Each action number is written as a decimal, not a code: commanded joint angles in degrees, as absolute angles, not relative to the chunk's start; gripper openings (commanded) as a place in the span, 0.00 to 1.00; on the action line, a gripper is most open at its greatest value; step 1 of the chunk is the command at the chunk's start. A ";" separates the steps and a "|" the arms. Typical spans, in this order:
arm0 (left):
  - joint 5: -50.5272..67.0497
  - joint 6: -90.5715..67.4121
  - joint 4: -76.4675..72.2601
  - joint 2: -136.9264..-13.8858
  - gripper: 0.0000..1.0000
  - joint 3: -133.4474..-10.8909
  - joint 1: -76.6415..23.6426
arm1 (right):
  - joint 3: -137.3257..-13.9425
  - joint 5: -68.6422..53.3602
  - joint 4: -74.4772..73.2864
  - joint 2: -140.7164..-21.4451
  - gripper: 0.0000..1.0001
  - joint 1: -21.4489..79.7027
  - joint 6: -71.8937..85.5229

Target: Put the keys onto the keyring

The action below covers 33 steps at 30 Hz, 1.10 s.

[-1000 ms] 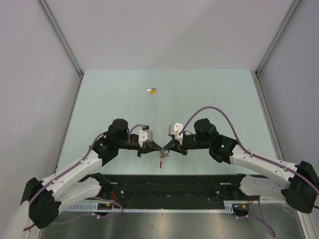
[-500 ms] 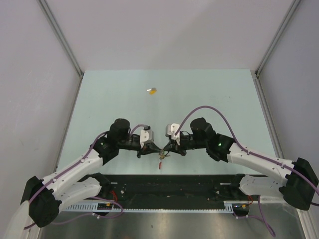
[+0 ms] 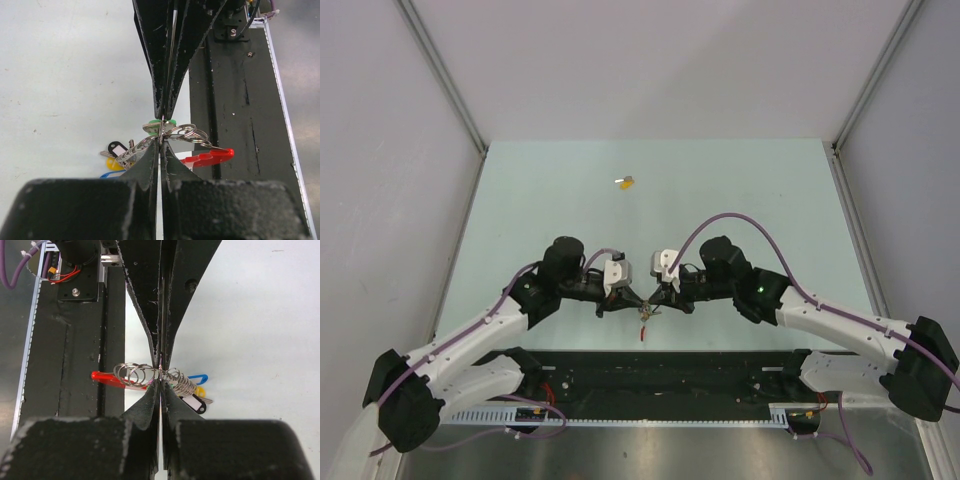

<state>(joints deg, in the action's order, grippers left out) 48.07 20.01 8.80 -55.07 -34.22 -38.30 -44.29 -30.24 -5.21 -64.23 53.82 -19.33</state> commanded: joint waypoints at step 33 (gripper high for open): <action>47.81 21.27 5.10 -50.80 0.01 -33.93 -39.02 | -49.92 -36.74 -3.87 -66.18 0.00 52.03 -18.63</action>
